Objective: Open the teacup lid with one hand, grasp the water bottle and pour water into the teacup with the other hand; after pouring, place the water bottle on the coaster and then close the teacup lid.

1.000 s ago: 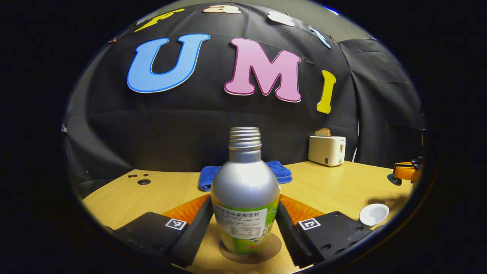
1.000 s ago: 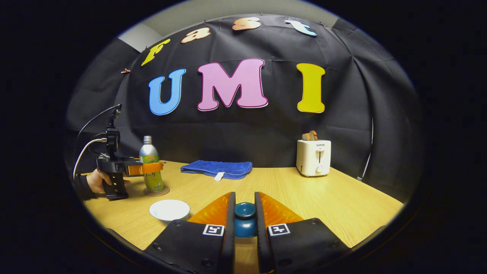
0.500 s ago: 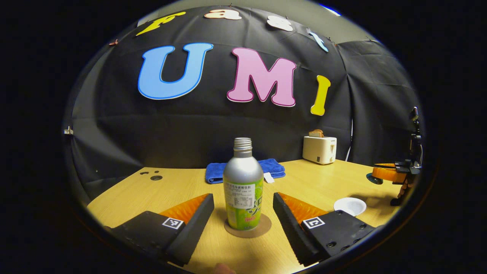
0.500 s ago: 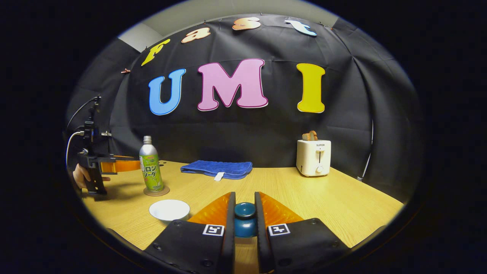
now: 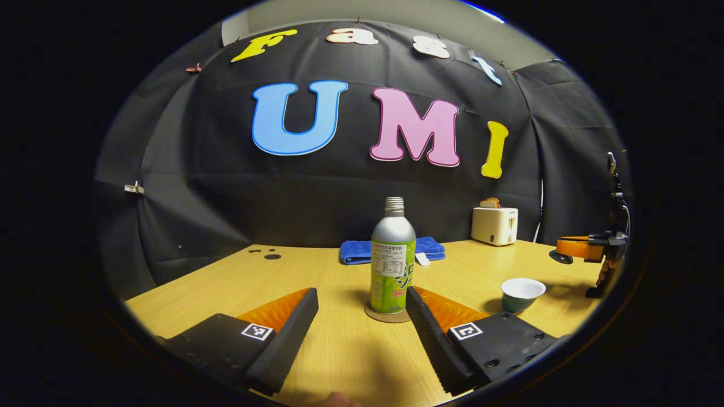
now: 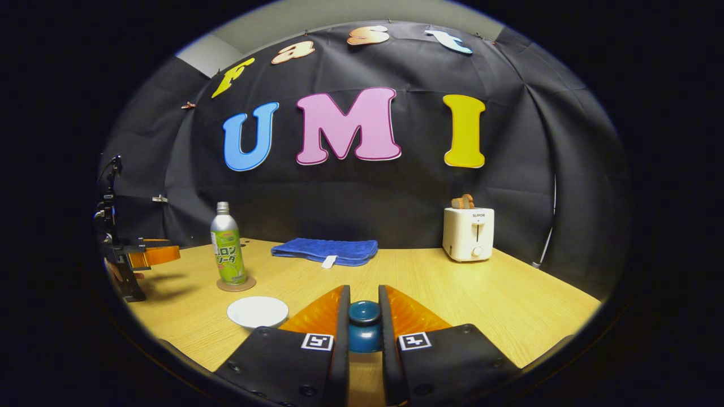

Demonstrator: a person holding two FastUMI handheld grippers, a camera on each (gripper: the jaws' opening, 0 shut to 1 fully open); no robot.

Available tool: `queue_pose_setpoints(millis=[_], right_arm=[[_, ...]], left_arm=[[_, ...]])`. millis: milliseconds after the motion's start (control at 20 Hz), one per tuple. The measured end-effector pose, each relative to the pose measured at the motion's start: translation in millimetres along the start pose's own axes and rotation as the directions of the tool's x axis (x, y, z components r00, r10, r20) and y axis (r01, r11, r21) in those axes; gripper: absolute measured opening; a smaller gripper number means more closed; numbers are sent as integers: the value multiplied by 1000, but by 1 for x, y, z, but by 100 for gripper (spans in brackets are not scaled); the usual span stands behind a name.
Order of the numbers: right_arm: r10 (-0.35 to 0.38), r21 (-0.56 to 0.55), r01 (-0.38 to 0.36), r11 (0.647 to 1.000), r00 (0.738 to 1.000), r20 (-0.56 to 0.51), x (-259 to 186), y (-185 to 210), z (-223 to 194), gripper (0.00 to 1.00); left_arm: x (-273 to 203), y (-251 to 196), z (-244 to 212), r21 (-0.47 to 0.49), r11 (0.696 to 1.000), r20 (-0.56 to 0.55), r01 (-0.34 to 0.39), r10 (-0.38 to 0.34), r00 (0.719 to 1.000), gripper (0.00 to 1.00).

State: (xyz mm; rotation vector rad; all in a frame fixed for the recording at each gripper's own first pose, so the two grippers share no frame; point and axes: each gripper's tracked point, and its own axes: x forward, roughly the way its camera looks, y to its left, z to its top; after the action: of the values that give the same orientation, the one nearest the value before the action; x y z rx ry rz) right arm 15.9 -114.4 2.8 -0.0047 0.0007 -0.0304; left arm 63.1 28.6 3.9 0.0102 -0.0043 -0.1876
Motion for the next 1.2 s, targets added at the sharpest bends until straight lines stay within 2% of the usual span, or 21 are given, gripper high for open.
queue_pose_setpoints(millis=[150, 350, 500, 650, 950, 1100, 1150, 1200], right_arm=[[49, -2, -49, 999, 999, -9, 0, 29, -2, 27], [187, 5, -187, 982, 981, -41, 6, 88, -4, 28], [227, 0, -228, 974, 971, -71, 18, 115, -9, 27], [209, -25, -214, 977, 969, -133, 30, 123, -25, 28], [211, 6, -216, 976, 951, -224, 41, 132, -39, 28], [204, -5, -210, 978, 954, -220, 41, 131, -39, 29], [200, -5, -206, 979, 955, -219, 41, 129, -38, 25], [197, -4, -203, 979, 957, -214, 41, 129, -38, 33]], left_arm=[[-1, 1, 1, -2, 1000, 2, -4, 4, 1000, 97], [-2, 2, -1, -2, 1000, 1, -5, 5, 1000, 97], [-3, 2, 0, -2, 1000, 2, -2, 2, 1000, 97], [-2, 1, 0, -2, 1000, 1, -2, 2, 1000, 97], [-5, -1, 0, -1, 1000, 1, 1, -1, 1000, 97], [-5, 0, 1, -1, 1000, 1, -2, 2, 1000, 97], [-5, 0, 0, -1, 1000, 1, -5, 5, 1000, 97], [-5, 1, 1, -2, 1000, 1, -9, 9, 1000, 97]])
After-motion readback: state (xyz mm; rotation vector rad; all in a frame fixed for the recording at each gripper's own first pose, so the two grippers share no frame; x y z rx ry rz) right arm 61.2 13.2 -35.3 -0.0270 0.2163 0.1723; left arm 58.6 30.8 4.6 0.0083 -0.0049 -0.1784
